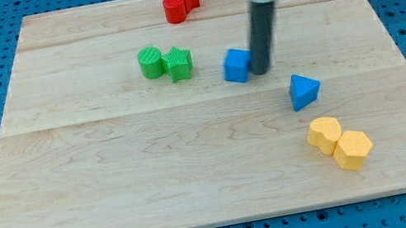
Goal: Place the blue triangle close to the bottom left of the green star
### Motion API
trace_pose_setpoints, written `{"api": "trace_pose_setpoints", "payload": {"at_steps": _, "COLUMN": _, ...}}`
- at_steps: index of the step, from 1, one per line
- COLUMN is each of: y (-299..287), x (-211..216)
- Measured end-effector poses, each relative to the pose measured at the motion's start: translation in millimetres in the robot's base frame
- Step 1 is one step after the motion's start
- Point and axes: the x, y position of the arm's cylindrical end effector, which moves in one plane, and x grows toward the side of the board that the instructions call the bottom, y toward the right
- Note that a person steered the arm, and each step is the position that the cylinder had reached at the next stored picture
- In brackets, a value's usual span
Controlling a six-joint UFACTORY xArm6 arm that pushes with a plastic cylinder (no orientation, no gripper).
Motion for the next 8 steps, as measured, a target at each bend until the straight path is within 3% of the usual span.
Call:
{"api": "trace_pose_setpoints", "payload": {"at_steps": 1, "y": -32.1, "x": -12.3}}
{"api": "trace_pose_setpoints", "payload": {"at_steps": 3, "y": 184.9, "x": 28.3}}
{"api": "trace_pose_setpoints", "payload": {"at_steps": 4, "y": 175.6, "x": 98.2}}
{"api": "trace_pose_setpoints", "payload": {"at_steps": 6, "y": 29.1, "x": 38.1}}
{"api": "trace_pose_setpoints", "payload": {"at_steps": 8, "y": -64.0, "x": 48.6}}
